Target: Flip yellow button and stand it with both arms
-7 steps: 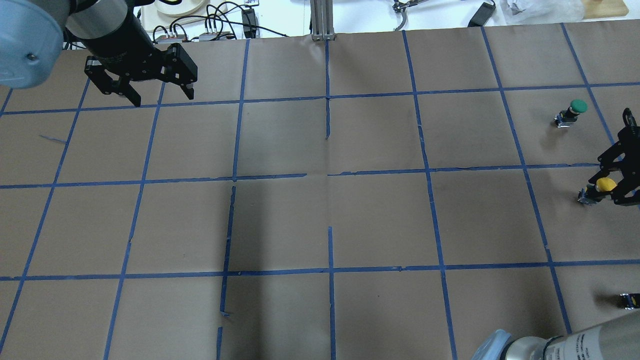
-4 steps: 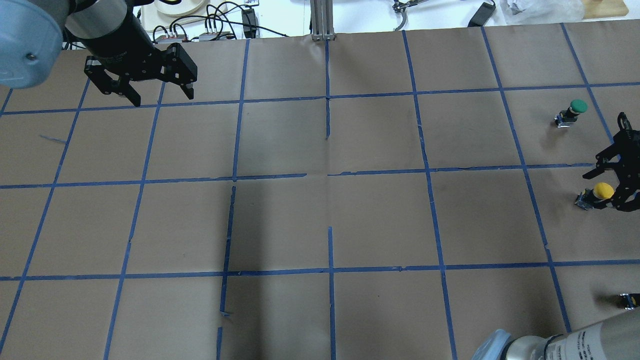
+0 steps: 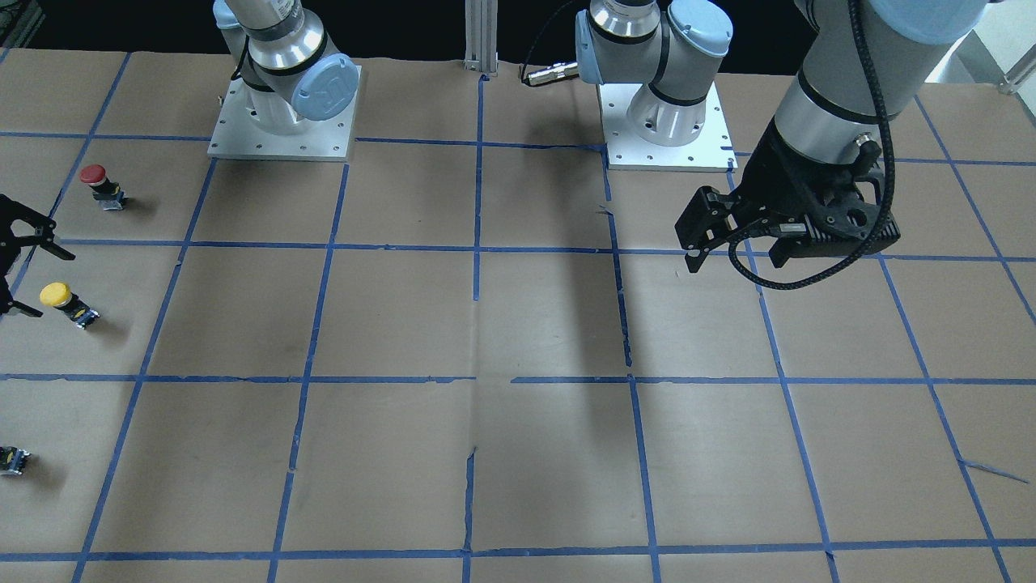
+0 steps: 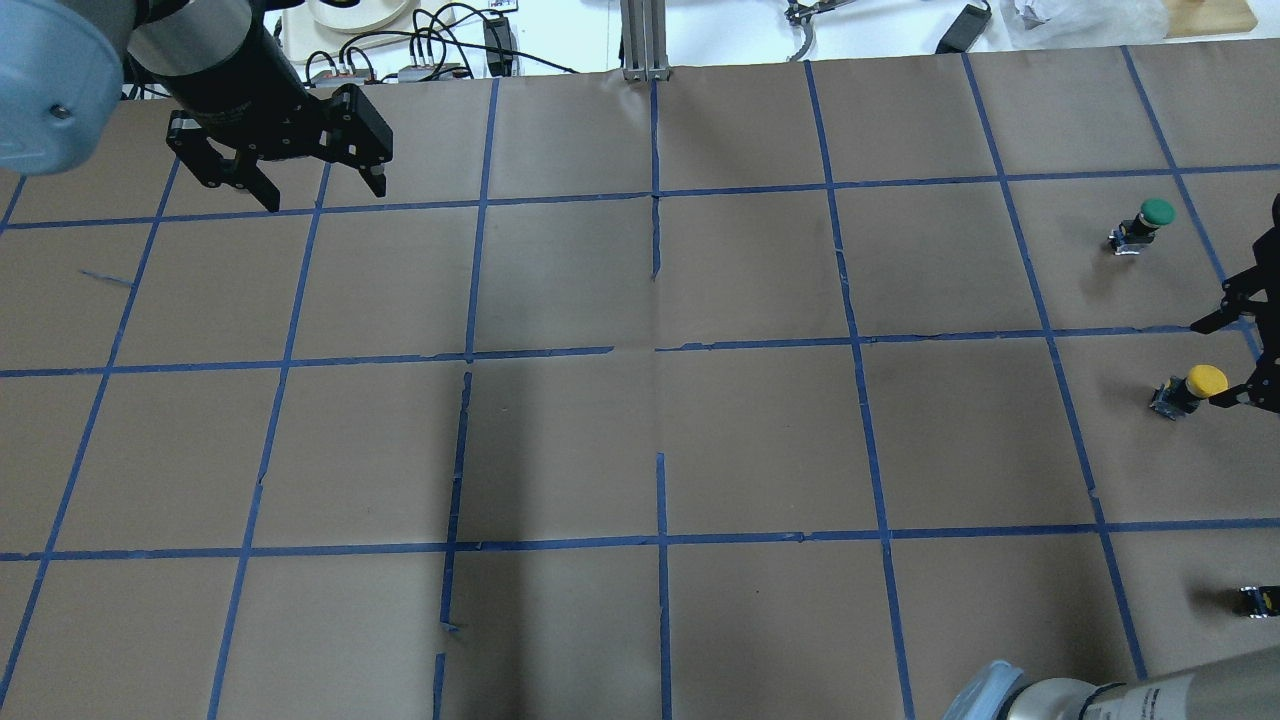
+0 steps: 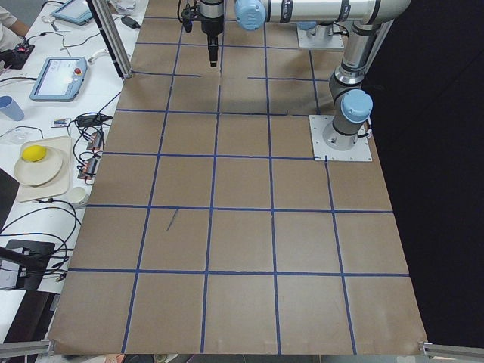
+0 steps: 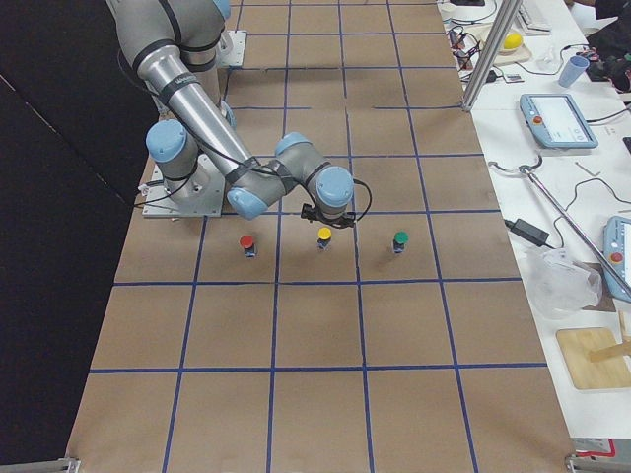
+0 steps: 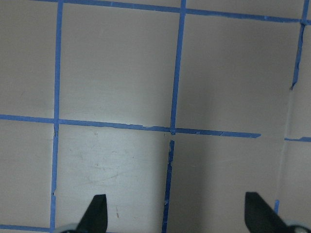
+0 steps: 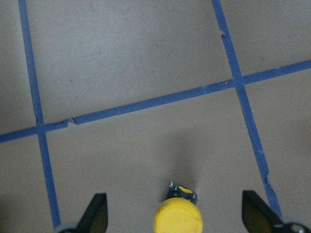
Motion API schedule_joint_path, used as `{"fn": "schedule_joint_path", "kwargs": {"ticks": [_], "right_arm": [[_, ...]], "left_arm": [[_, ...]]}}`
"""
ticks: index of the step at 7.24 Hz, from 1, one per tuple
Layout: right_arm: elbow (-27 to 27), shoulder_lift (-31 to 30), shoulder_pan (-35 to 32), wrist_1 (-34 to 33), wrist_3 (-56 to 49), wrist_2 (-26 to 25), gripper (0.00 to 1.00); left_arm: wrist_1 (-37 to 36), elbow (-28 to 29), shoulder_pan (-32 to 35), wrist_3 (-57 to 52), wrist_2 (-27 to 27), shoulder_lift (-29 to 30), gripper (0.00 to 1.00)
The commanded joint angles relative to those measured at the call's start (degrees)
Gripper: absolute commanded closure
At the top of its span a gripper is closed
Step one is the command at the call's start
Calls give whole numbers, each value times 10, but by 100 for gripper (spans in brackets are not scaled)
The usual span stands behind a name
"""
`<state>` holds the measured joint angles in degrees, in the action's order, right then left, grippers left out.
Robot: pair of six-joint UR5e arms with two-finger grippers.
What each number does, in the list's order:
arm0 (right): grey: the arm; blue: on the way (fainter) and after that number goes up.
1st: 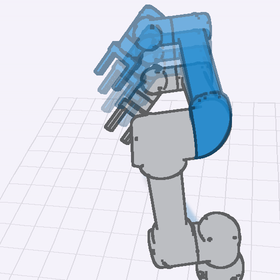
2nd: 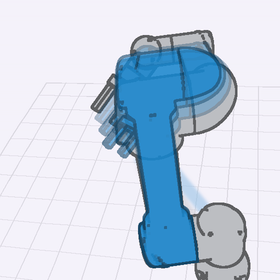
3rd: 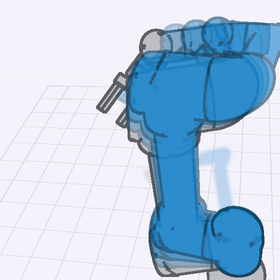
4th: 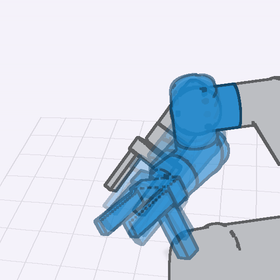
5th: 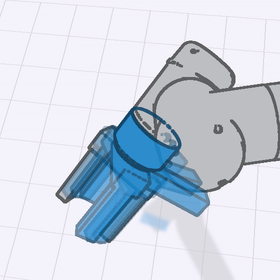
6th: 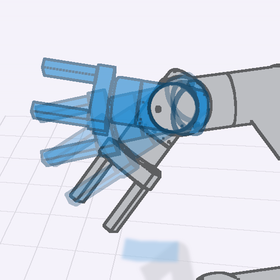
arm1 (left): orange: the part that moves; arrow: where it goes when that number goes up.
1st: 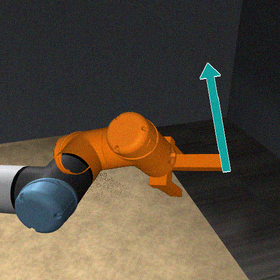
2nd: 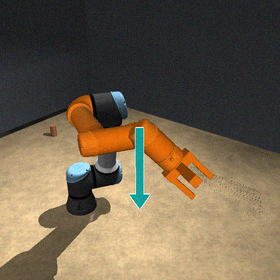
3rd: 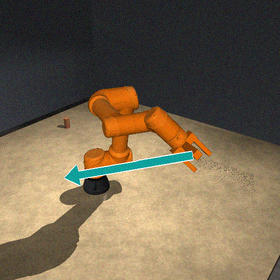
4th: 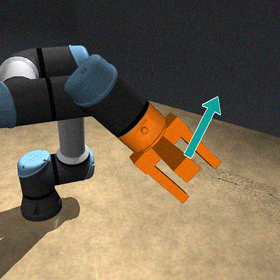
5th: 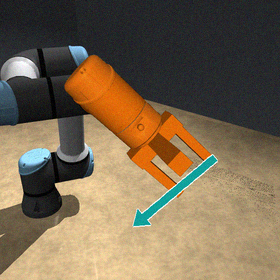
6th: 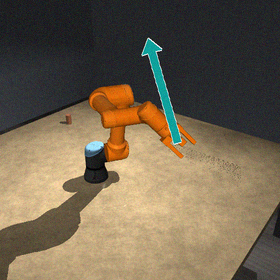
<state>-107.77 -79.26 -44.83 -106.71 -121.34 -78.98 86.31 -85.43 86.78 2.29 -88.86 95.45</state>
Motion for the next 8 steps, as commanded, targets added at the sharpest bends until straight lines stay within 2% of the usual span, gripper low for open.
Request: {"fn": "schedule_joint_path", "kwargs": {"ticks": [1, 3, 5, 6, 8], "right_arm": [[0, -98, -26, 29, 219, -10, 1], [5, -149, -97, 31, 472, -59, 1], [40, -184, -166, 135, 773, -60, 0], [74, -183, -192, 192, 895, -53, 0], [160, -181, -299, 276, 1126, -57, 0]], "left_arm": [[0, 0, 1, 1, 0, 0, 0], [0, 0, 1, 1, 1, 0, 0], [0, 1, 0, 0, 1, -1, 0], [0, 1, 0, 1, 0, -2, 0], [0, 0, 0, 1, 0, -2, 0]]}}
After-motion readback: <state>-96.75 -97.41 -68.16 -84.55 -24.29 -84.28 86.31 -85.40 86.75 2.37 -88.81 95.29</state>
